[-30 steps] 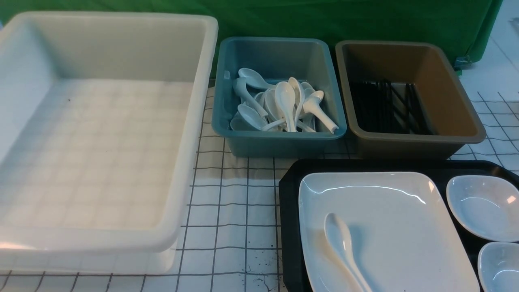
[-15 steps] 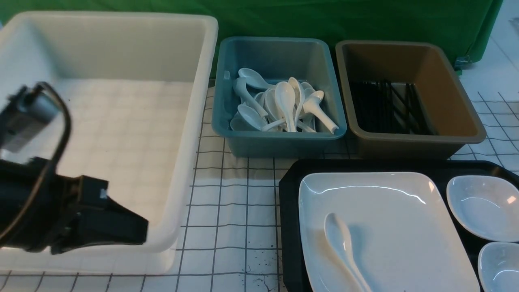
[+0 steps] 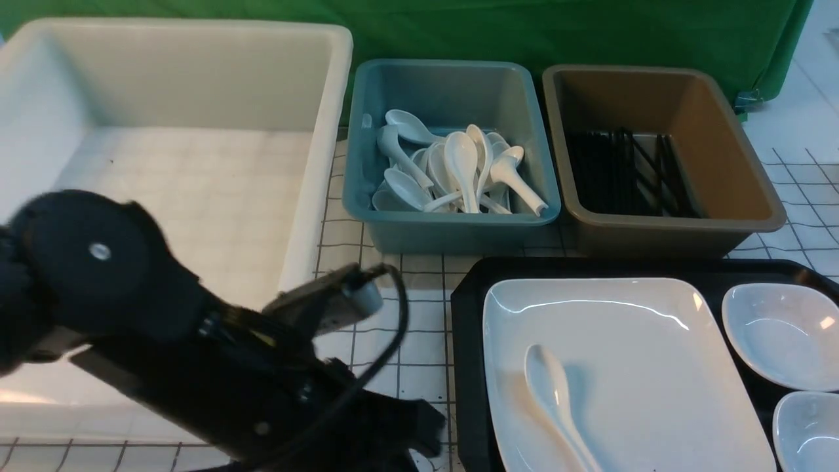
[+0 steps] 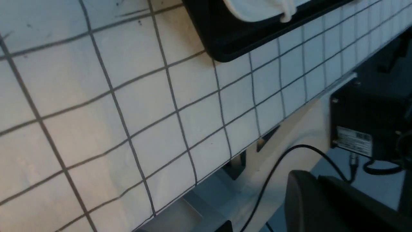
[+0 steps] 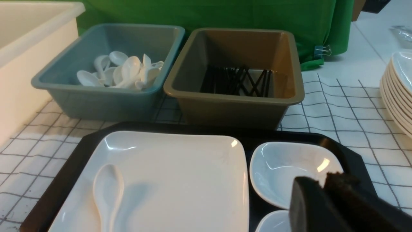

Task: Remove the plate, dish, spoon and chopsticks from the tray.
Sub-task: Use the left arm to grab a soup spoon from the plate

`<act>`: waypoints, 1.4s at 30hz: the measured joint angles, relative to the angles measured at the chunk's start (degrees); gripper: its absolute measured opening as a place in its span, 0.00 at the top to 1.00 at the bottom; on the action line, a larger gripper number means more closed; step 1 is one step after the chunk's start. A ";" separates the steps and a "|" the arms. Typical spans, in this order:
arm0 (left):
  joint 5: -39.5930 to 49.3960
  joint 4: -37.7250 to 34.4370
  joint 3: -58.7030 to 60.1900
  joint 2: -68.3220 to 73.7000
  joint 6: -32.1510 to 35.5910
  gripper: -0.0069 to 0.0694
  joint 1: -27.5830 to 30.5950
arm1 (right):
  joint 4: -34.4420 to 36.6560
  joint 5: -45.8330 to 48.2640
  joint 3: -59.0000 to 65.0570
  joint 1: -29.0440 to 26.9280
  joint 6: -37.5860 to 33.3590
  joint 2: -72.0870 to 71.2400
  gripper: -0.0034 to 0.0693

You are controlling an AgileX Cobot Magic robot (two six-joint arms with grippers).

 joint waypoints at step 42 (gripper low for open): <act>7.33 28.08 -48.63 47.86 -31.92 0.43 -13.16 | 0.00 0.00 0.00 0.00 0.00 0.00 0.63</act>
